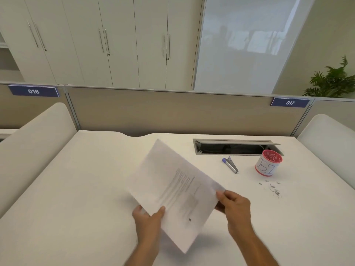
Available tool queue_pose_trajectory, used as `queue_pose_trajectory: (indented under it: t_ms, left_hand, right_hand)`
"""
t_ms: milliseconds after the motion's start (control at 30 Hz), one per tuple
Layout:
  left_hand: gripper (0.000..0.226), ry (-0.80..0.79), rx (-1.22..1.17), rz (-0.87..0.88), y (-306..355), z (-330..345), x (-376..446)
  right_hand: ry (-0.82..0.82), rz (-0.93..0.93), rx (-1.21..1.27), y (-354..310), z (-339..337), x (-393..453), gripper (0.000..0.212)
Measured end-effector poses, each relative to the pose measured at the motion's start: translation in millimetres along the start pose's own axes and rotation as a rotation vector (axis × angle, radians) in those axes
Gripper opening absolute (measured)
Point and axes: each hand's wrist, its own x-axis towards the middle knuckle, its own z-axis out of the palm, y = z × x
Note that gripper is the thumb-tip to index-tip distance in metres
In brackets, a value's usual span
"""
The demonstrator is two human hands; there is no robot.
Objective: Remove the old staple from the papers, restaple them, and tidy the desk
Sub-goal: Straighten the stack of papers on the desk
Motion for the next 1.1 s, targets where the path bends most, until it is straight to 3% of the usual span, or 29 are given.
queue_pose_trajectory:
  t_ms: [100,167,200,267,333,433,567,733,967,1100]
  left_hand:
    - [0.111,0.063,0.259,0.278,11.3,-4.7,0.1]
    - [0.106,0.055,0.516,0.669,23.1,-3.0,-4.2]
    - [0.097,-0.013,0.618,0.854,29.8,1.0,-7.6]
    - [0.075,-0.257,0.788,1.045,42.5,14.2,-13.3]
    - [0.069,-0.47,0.98,1.053,50.8,26.4,-18.2]
    - [0.063,-0.573,1.115,1.02,52.3,36.9,-22.0]
    - [0.038,-0.53,0.909,1.004,51.3,39.0,-29.3]
    - [0.026,-0.491,0.908,0.97,69.3,38.6,-42.0]
    - [0.029,-0.438,0.944,0.957,105.8,40.9,-60.2]
    - [0.037,-0.426,0.967,0.924,123.6,43.7,-69.3]
  right_hand:
    - [-0.093,-0.188,-0.292,-29.2,-5.5,7.5,0.02]
    - [-0.217,-0.232,-0.491,-51.4,-6.4,9.4,0.016]
    - [-0.282,-0.236,-0.587,-61.3,-5.3,10.1,0.014]
    - [-0.394,-0.218,-0.754,-75.8,-1.7,11.9,0.01]
    - [-0.485,-0.18,-0.859,-85.6,3.7,11.7,0.009]
    - [-0.564,-0.149,-0.926,-92.2,10.3,9.5,0.013]
    - [-0.542,-0.184,-0.862,-90.6,12.6,6.1,0.01]
    - [-0.507,-0.238,-0.702,-87.4,16.1,-0.8,0.011]
    - [-0.503,-0.216,-0.302,-101.7,25.6,-6.4,0.008]
    - [-0.521,-0.238,-0.266,-114.0,30.2,-7.4,0.012]
